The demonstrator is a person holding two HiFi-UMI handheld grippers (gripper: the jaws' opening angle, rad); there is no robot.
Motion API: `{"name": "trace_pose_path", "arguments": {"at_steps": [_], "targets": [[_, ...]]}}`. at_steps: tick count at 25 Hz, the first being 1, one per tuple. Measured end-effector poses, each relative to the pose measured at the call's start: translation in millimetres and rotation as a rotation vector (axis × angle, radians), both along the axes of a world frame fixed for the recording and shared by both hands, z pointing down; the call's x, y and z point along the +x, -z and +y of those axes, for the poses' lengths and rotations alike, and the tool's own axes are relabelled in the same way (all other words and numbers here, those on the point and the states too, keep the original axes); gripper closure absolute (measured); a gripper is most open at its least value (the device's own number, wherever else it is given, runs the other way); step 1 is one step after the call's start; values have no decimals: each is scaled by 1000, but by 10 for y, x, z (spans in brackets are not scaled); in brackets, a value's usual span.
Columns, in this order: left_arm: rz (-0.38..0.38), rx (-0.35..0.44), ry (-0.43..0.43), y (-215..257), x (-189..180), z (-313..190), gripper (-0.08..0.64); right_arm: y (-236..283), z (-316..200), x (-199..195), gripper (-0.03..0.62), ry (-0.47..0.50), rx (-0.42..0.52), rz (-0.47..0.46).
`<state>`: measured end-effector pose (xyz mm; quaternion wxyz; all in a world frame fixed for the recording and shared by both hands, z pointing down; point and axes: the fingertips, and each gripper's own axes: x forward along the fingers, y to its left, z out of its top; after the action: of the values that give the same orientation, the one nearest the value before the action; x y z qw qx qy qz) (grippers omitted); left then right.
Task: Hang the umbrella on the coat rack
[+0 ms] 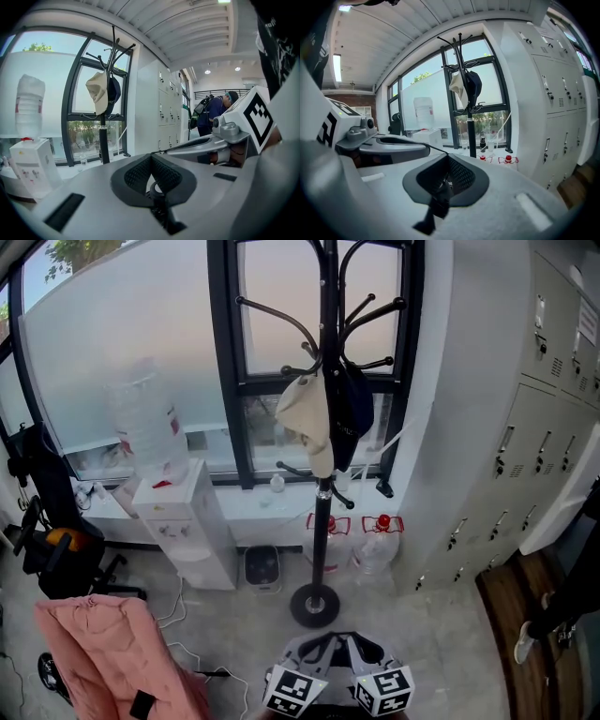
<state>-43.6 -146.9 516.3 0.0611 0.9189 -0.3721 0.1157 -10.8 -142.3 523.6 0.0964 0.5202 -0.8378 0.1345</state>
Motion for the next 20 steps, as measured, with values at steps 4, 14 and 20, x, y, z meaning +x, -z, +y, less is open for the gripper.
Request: {"name": "trace_pose_path", "arguments": {"at_steps": [4, 14, 20], "targets": [[2, 10, -11, 34, -45, -128, 550, 25, -105, -50, 584, -8, 1, 5], [8, 23, -17, 101, -81, -370, 550, 78, -349, -89, 584, -12, 14, 8], [16, 32, 9, 140, -65, -534, 550, 119, -512, -70, 584, 20, 27, 8]]}}
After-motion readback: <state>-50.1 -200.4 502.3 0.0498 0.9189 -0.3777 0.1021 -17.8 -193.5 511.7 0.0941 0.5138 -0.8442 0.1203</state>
